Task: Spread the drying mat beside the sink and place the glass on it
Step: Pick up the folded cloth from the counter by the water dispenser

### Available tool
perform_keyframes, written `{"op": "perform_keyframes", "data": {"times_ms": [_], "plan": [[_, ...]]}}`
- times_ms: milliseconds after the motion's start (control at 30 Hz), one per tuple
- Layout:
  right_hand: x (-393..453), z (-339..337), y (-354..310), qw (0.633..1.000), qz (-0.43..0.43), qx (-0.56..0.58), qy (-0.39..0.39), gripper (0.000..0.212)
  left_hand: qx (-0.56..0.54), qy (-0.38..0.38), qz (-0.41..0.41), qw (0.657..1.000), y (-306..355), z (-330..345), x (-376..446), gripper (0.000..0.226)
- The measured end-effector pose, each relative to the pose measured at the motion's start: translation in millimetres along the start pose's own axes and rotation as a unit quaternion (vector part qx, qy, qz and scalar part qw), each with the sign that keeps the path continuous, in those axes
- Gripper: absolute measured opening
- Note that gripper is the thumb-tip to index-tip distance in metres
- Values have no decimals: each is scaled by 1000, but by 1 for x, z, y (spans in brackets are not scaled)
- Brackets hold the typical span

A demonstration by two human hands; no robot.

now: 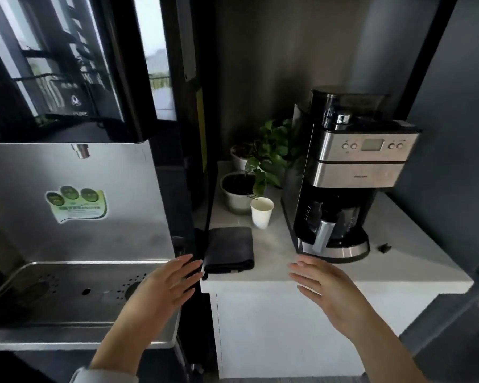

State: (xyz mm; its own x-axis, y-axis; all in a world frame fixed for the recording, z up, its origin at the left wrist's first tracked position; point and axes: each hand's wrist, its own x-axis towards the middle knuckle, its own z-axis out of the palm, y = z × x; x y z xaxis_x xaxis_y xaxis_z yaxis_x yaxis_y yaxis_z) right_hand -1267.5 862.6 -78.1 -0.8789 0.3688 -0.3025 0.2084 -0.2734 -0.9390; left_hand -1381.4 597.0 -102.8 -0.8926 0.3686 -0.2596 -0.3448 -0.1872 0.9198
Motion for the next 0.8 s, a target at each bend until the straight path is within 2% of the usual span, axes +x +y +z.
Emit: {"op": "perform_keyframes", "data": {"times_ms": [100, 200, 367, 467, 533, 600, 667, 800], "plan": [[65, -1, 2, 999, 32, -19, -15, 14, 28, 4, -33, 999, -14, 24, 49, 31], [125, 2, 13, 996, 70, -56, -16, 16, 48, 86, -42, 994, -23, 43, 92, 32], [202, 19, 36, 988, 117, -100, -6, 33, 150, 151, -53, 976, -45, 55, 152, 32], [225, 32, 51, 982, 155, -110, -16, 33, 200, 208, -79, 954, -60, 56, 173, 39], [235, 41, 57, 979, 179, -99, -20, 22, 232, 225, -96, 941, -65, 58, 181, 43], [243, 50, 61, 976, 200, -89, -21, 17, 274, 239, -112, 925, -71, 56, 189, 46], [249, 57, 63, 973, 211, -90, -16, 25, 312, 247, -122, 909, -73, 57, 192, 47], [256, 65, 66, 973, 209, -97, 1, 21, 347, 251, -125, 895, -76, 58, 196, 47]]}}
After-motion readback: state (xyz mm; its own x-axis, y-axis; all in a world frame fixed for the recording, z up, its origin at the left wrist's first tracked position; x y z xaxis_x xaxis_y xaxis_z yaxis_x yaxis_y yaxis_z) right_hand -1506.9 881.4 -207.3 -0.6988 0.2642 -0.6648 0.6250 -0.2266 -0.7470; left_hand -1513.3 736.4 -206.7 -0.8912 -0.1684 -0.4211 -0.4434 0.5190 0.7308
